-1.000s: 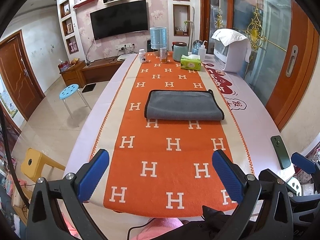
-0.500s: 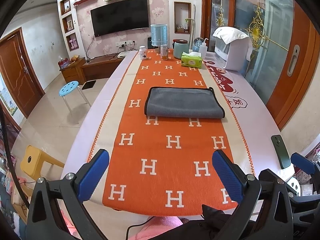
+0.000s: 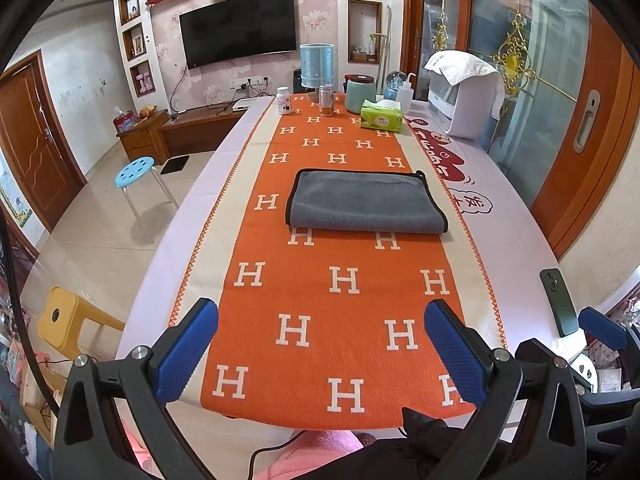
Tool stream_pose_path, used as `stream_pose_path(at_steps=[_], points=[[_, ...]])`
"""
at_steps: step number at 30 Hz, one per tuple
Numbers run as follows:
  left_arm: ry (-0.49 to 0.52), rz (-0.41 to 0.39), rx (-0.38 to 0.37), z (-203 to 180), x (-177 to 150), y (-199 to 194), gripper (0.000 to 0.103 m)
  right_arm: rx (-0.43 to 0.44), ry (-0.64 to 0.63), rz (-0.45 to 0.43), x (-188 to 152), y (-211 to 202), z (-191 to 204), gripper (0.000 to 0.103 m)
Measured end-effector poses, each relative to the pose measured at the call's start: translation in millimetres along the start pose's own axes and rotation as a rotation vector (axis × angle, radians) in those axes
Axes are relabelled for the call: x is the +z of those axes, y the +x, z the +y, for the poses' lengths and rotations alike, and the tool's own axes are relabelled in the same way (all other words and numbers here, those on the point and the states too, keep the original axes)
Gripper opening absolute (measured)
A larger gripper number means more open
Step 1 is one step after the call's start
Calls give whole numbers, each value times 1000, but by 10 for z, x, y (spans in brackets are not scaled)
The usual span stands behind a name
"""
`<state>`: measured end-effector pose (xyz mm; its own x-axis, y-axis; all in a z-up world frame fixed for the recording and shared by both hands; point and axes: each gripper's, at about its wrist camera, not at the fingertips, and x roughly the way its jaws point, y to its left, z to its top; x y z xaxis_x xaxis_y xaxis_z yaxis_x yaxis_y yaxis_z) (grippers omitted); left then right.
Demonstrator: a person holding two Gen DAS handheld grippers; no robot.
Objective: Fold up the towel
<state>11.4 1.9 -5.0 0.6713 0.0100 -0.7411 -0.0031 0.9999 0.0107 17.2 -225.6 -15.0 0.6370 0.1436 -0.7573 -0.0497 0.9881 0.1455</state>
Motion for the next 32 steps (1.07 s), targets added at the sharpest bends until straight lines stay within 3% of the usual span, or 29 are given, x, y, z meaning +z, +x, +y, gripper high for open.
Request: stream_pose_path(at_steps=[32], points=[[-2,4,-1,4,-11,13,102,0,3,10,13,19,10,103]])
